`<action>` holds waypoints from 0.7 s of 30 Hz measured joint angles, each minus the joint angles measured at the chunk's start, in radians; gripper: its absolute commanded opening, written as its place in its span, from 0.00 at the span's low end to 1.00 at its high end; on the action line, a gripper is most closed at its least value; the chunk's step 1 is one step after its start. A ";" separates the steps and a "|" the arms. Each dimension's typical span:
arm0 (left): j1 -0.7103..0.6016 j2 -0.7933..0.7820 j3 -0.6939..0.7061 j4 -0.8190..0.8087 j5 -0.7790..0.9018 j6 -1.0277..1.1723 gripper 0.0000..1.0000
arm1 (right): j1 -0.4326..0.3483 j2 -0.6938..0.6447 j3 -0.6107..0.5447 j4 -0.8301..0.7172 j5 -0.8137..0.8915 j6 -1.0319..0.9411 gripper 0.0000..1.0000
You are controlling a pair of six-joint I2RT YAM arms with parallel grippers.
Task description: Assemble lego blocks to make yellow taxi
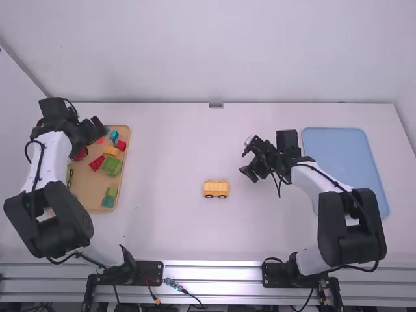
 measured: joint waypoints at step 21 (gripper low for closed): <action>-0.020 0.234 0.335 -0.264 0.030 -0.414 0.98 | 0.000 0.000 0.000 0.032 0.000 0.023 0.99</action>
